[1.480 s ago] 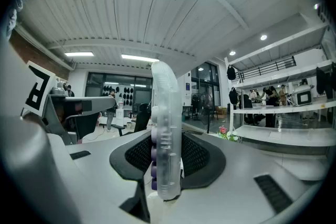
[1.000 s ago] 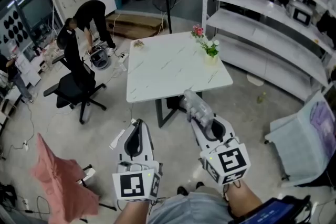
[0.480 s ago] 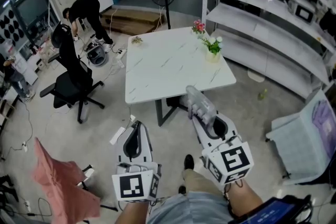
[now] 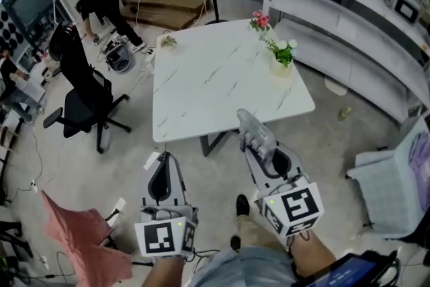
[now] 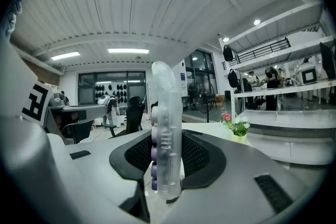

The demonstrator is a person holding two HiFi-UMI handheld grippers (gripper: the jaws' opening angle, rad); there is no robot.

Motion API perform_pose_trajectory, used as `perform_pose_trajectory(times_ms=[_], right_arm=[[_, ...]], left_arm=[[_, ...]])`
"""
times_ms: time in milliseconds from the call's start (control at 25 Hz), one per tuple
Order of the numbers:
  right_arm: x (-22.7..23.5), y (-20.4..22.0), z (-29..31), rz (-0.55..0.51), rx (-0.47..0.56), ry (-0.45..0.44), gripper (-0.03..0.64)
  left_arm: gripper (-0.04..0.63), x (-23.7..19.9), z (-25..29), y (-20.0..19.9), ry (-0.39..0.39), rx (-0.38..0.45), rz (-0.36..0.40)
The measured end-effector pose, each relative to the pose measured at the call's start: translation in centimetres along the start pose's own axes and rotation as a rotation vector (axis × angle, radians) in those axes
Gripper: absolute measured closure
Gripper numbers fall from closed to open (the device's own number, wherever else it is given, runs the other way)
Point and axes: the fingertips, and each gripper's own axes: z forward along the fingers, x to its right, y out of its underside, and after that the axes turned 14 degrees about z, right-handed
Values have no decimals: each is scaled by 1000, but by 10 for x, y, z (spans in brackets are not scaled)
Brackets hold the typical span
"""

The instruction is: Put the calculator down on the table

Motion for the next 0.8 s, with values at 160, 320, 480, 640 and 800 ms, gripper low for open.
perform_pose_trajectory(times_ms=[160,320,480,640,800], right_arm=[[25,-3,39,27,-27,-9,469],[39,-14,74,43,-38,-32,469],[48,-29,105,42,-29,-61,469],[54,-43,127,37,-18,-80,469],[52,-56,151,29,-16,-96,469]], left_arm=[[588,-7,45,3,-13,-23,20],[588,-11,87,-1,-13,-36,38],[588,-16,117,-8,-24,-31,49],[588,-28,135,-15,-52,-21,63],[588,-45,148,-16,-83,-24,71]])
